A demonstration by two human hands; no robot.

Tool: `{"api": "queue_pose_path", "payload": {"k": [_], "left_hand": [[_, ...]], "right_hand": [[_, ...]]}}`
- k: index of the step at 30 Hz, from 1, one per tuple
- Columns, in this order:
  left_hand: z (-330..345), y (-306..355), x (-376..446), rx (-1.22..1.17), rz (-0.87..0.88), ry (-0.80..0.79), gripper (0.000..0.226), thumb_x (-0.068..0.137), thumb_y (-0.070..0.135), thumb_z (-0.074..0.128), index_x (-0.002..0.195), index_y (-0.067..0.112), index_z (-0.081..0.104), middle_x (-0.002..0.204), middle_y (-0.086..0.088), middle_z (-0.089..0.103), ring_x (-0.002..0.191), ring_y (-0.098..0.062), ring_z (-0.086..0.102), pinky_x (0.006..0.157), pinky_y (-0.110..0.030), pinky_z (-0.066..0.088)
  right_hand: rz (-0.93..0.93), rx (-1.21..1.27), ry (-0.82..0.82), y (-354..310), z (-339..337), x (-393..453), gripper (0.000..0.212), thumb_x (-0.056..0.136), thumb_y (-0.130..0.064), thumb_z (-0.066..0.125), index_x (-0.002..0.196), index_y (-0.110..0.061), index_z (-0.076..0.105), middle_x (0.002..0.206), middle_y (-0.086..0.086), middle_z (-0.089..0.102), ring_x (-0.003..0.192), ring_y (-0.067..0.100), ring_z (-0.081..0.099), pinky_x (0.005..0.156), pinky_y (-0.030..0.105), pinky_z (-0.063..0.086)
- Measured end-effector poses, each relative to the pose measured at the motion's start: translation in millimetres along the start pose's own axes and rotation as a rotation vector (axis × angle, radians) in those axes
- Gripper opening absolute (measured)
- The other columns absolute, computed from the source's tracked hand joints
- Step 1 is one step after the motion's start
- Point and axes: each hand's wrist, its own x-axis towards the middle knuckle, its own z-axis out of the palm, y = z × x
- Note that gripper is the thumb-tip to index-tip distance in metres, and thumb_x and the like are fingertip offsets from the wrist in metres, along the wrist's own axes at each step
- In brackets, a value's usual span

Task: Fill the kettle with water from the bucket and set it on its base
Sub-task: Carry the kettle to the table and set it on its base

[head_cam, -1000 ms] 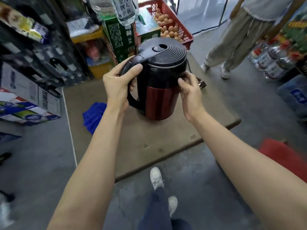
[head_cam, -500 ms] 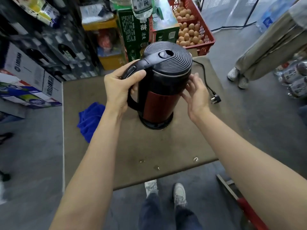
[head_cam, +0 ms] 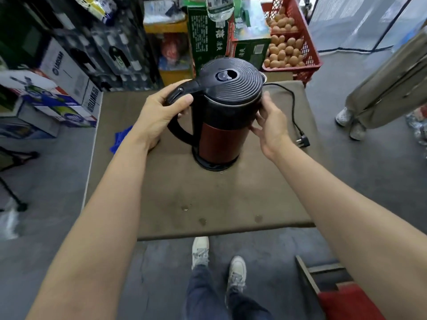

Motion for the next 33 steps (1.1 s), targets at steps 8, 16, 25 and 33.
{"api": "queue_pose_path", "payload": {"k": [8, 16, 25, 33], "left_hand": [[0.0, -8.0, -25.8, -0.037, 0.009, 0.043, 0.019, 0.091, 0.028, 0.066, 0.11, 0.028, 0.069, 0.105, 0.009, 0.07, 0.1, -0.007, 0.062, 0.093, -0.028, 0.045], [-12.3, -9.5, -18.2, -0.183, -0.029, 0.078, 0.029, 0.081, 0.025, 0.076, 0.109, 0.023, 0.073, 0.11, -0.004, 0.07, 0.105, -0.018, 0.063, 0.103, -0.038, 0.046], [-17.1, -19.9, -13.7, -0.275, 0.006, 0.083, 0.041, 0.075, 0.019, 0.082, 0.113, 0.01, 0.071, 0.113, -0.012, 0.068, 0.11, -0.024, 0.062, 0.105, -0.038, 0.045], [-19.8, -19.9, 8.2, -0.307, -0.053, 0.118, 0.04, 0.071, 0.013, 0.081, 0.11, 0.01, 0.072, 0.107, -0.009, 0.071, 0.105, -0.024, 0.064, 0.106, -0.039, 0.046]], "right_hand": [[-0.028, -0.05, -0.044, 4.9, -1.1, -17.4, 0.027, 0.103, -0.03, 0.037, 0.114, -0.026, 0.062, 0.111, -0.011, 0.067, 0.095, -0.005, 0.059, 0.089, 0.023, 0.047], [-0.015, -0.073, -0.02, 8.0, 7.2, -24.7, 0.033, 0.102, -0.029, 0.039, 0.122, -0.02, 0.064, 0.124, -0.004, 0.066, 0.119, 0.011, 0.056, 0.112, 0.04, 0.039], [-0.035, -0.046, 0.005, 14.8, 10.7, -24.4, 0.03, 0.102, -0.027, 0.038, 0.101, -0.024, 0.067, 0.104, -0.004, 0.066, 0.097, 0.008, 0.058, 0.101, 0.037, 0.044], [-0.068, -0.05, 0.0, 28.8, 5.3, -15.8, 0.044, 0.099, -0.027, 0.038, 0.14, -0.021, 0.054, 0.139, 0.001, 0.06, 0.132, 0.021, 0.051, 0.115, 0.049, 0.033]]}}
